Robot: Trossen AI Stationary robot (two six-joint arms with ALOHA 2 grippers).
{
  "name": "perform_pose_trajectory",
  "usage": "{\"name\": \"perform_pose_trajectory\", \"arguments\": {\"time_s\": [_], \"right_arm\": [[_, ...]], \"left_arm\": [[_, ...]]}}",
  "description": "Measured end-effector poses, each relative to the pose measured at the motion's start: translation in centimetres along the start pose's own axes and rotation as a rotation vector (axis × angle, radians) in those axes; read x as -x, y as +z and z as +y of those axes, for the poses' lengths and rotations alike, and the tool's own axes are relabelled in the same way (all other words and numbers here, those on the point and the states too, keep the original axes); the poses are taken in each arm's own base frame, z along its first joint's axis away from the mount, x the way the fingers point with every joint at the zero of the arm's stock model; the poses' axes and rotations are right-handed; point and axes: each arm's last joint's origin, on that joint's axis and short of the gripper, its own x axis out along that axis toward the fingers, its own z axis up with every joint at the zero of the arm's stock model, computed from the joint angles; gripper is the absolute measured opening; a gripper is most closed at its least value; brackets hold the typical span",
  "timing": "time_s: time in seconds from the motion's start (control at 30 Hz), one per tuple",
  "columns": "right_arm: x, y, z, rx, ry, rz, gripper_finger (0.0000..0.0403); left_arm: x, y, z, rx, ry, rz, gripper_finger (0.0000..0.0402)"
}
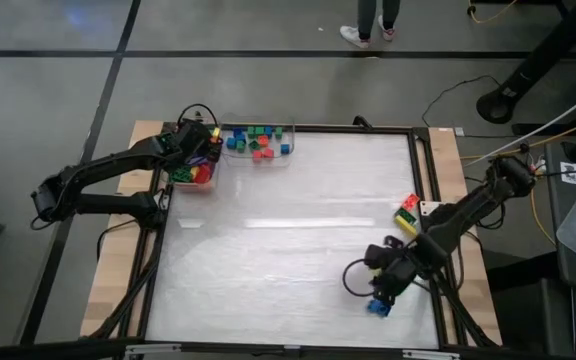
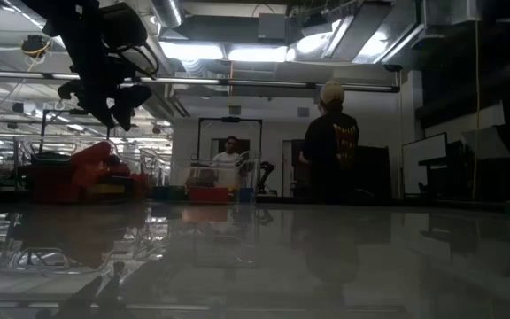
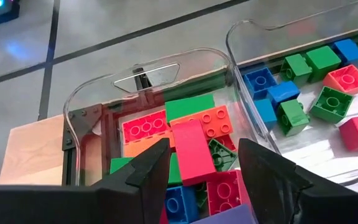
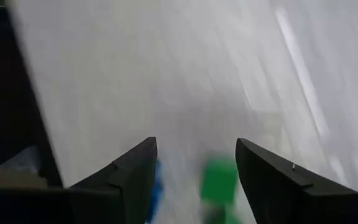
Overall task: Sort blocks by size
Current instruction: Put the small green block into the right transparent bin
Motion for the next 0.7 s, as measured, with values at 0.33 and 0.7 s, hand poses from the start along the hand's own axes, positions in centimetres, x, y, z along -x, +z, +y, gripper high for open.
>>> {"name": "perform_pose_trajectory", "arguments": {"time_s": [0.33, 0.7], "right_arm": [[-1.7, -2.7, -0.3, -0.222, -0.153, 0.095, 0.0216], [-4.5, -3.1, 0.0, -0.211, -0.236, 0.178, 0.0216]], "left_arm": [[0.0, 0.0, 0.0, 0.0, 0.0, 0.0, 0.0178], [0.0, 0.0, 0.0, 0.0, 0.0, 0.001, 0.0178]]}}
